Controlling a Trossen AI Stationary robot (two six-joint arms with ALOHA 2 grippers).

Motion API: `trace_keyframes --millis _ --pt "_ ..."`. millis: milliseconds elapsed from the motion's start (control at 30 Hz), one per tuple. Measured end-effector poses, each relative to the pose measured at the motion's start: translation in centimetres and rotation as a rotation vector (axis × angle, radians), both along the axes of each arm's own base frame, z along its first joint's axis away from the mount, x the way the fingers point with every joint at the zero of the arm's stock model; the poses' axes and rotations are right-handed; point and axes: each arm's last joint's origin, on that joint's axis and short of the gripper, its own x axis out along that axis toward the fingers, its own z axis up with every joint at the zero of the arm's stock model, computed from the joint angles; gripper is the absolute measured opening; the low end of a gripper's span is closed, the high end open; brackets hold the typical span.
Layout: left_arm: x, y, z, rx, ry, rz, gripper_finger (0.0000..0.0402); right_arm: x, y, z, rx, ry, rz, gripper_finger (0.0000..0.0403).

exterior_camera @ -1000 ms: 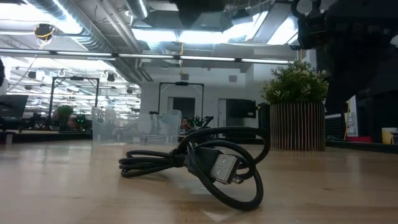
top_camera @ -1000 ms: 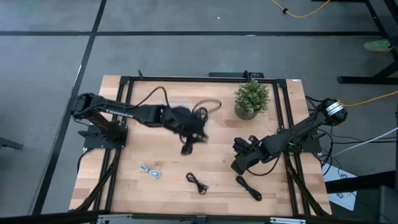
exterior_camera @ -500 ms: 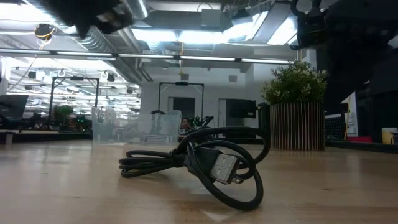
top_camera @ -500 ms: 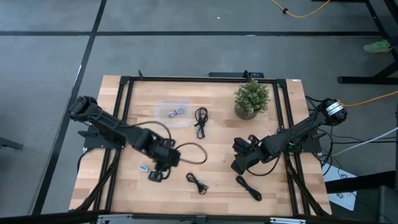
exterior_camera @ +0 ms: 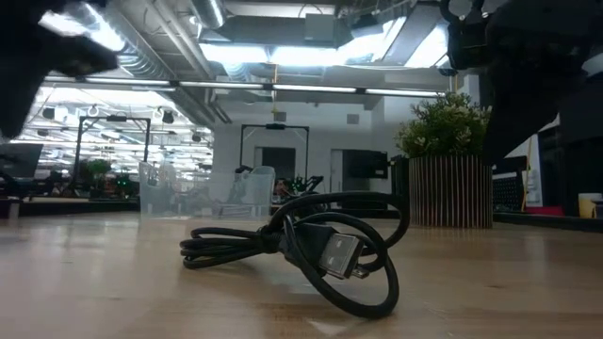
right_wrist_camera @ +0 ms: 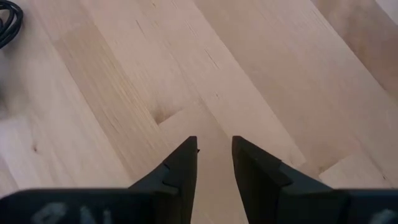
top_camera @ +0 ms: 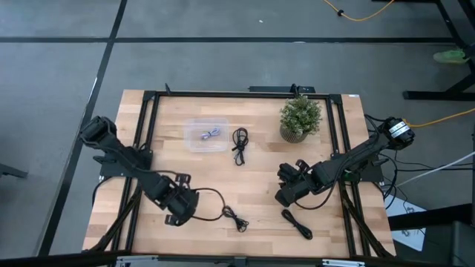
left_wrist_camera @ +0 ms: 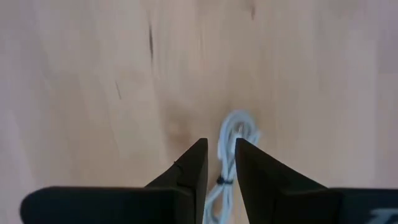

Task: Pick and place USB-C Cables
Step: Put the white USB cable into the transparent bin

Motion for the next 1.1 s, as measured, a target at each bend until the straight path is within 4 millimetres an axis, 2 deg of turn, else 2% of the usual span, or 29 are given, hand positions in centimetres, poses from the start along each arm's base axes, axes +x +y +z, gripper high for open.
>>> trace_keyframes --millis 233,367,800,900,1033,1100 --pt "-2.9 0.4 -4.0 -0.05 0.175 0.079 0.0074 0.0 0.0 0.0 0.002 -0.003 -0.002 0.0106" --pt "-3.5 0.2 -5.3 -0.086 0.166 0.06 0.0074 0.0 0.0 0.0 0.003 -0.003 -0.003 0.0106" --pt "-4.0 0.8 -7.5 -0.02 0.052 0.094 0.0072 0.0 0.0 0.0 0.003 -0.004 -0.003 0.0106" --pt "-3.9 0.8 -7.8 -0.018 0.06 0.139 0.0055 0.0 0.0 0.0 0.003 -0.004 -0.001 0.0106" --pt "-3.9 0.8 -7.9 -0.023 0.043 0.24 0.0013 0.0 0.0 0.0 0.001 -0.003 0.0 0.0106" --pt "-3.5 0.7 -7.6 -0.029 0.024 0.285 0.0011 0.0 0.0 0.0 0.001 -0.003 0.001 0.0106"
